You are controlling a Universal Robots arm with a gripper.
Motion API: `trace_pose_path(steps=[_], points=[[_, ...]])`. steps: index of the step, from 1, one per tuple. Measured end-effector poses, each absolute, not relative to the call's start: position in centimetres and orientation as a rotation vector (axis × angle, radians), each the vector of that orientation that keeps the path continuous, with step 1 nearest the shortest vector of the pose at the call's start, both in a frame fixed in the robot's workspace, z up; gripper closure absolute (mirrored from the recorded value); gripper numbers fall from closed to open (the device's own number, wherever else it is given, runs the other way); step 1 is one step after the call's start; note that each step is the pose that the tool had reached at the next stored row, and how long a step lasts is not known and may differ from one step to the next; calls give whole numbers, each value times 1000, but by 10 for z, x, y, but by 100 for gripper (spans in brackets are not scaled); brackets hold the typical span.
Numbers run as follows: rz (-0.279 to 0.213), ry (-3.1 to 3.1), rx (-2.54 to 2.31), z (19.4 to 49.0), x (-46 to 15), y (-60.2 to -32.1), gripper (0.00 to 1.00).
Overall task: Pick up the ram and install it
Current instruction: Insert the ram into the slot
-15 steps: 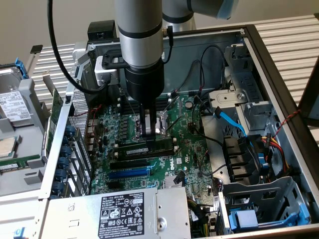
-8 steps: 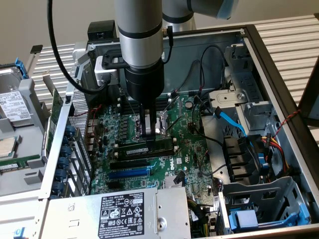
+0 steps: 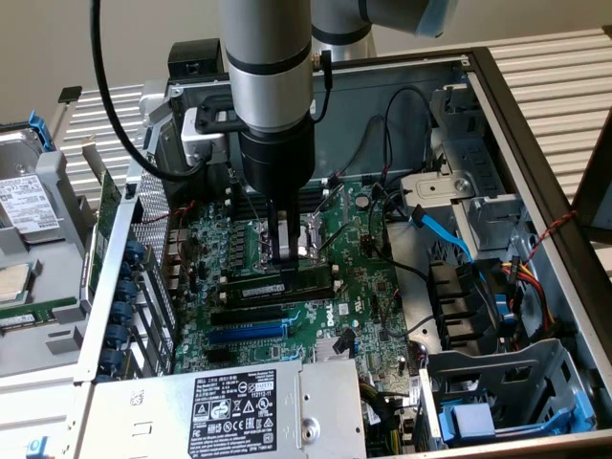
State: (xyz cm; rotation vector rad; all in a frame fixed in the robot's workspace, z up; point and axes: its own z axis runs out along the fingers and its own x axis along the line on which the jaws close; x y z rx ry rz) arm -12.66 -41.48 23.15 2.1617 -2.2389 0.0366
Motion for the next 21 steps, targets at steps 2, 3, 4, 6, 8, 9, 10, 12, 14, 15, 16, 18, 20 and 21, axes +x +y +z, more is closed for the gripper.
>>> trace_pose_path(steps=[2, 3, 4, 6, 8, 9, 10, 12, 14, 15, 16, 18, 20, 21], points=[[37, -2239, 2162, 232, -127, -415, 87], [37, -2239, 2162, 231, -127, -415, 80], [37, -2239, 2162, 231, -127, -415, 80], [37, -2239, 2162, 231, -127, -415, 80], [37, -2239, 2162, 231, -127, -415, 80], [37, -2239, 2162, 232, -127, -415, 80], [37, -2239, 2162, 231, -127, -415, 80], [37, -2239, 2162, 231, -127, -415, 80], [37, -2239, 2162, 231, -127, -415, 80], [37, -2239, 2162, 231, -127, -415, 82], [36, -2240, 2162, 231, -127, -415, 82], [37, -2239, 2163, 231, -127, -416, 88], [37, -2240, 2162, 231, -127, -416, 88], [36, -2240, 2162, 231, -128, -416, 88]])
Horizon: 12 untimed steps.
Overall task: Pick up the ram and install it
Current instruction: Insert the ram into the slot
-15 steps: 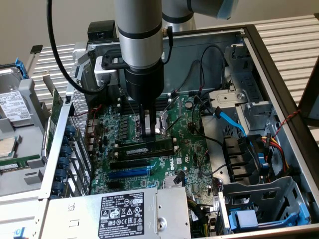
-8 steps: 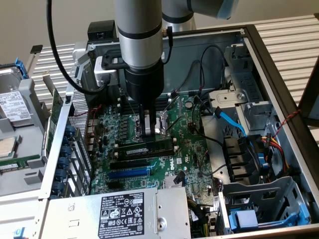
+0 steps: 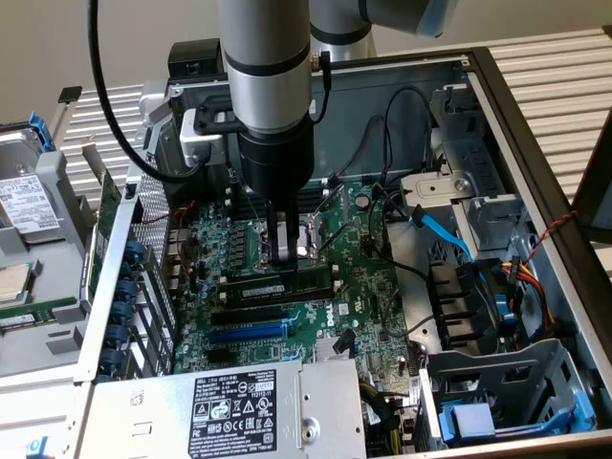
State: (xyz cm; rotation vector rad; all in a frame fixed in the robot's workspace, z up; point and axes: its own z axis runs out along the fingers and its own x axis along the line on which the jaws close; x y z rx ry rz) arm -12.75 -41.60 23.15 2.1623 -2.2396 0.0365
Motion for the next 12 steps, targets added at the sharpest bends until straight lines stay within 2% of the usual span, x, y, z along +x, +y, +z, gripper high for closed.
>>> trace_pose_path(steps=[12], points=[[32, -2243, 2166, 232, -129, -416, 88]])
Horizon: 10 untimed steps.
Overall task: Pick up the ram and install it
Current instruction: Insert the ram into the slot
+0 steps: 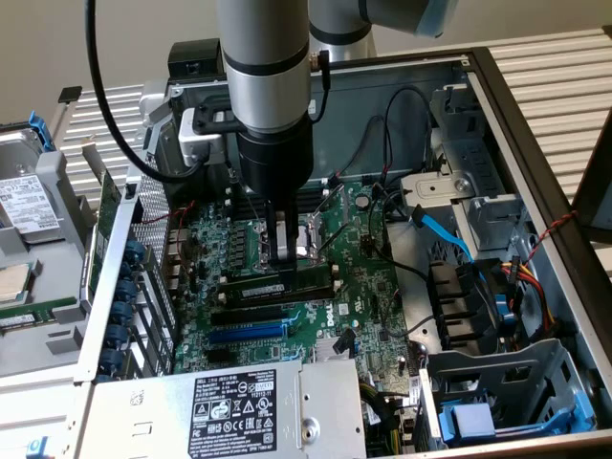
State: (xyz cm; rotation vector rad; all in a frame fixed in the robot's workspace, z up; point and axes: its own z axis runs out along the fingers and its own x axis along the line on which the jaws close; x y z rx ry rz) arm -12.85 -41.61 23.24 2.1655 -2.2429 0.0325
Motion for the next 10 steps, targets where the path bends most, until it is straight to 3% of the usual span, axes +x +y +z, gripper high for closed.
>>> trace_pose_path(steps=[10], points=[[31, -2244, 2166, 232, -129, -416, 88]])
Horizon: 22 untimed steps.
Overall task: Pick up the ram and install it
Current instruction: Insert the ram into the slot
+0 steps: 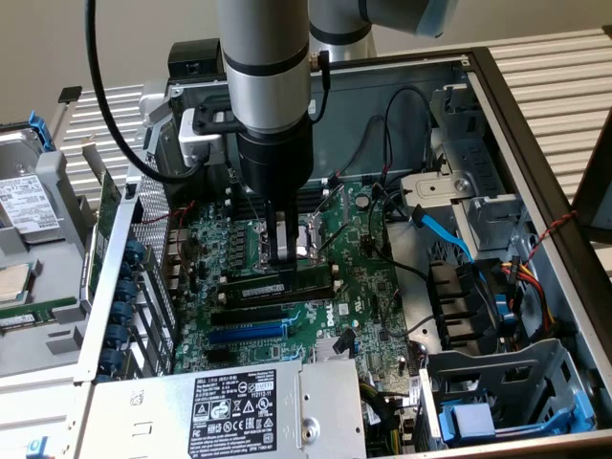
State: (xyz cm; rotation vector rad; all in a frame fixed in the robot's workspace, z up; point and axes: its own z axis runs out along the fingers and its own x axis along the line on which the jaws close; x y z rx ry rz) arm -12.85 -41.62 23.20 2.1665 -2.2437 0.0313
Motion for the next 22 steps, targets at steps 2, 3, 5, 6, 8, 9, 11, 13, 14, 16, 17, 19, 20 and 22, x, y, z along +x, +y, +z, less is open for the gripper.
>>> trace_pose_path(steps=[2, 3, 5, 6, 8, 9, 11, 13, 14, 16, 17, 19, 20, 22], points=[[31, -2244, 2167, 232, -128, -416, 88], [31, -2244, 2167, 232, -128, -416, 88], [30, -2245, 2167, 232, -128, -416, 88], [29, -2245, 2168, 232, -128, -416, 88], [28, -2245, 2168, 232, -128, -416, 88], [27, -2246, 2168, 232, -128, -416, 88], [25, -2247, 2169, 232, -128, -416, 88], [23, -2248, 2171, 232, -128, -416, 88], [21, -2248, 2171, 232, -128, -416, 88], [20, -2249, 2172, 231, -128, -417, 88], [20, -2249, 2172, 231, -128, -418, 88], [20, -2250, 2172, 231, -128, -419, 88], [19, -2250, 2172, 231, -128, -419, 88], [17, -2251, 2173, 231, -128, -419, 88]])
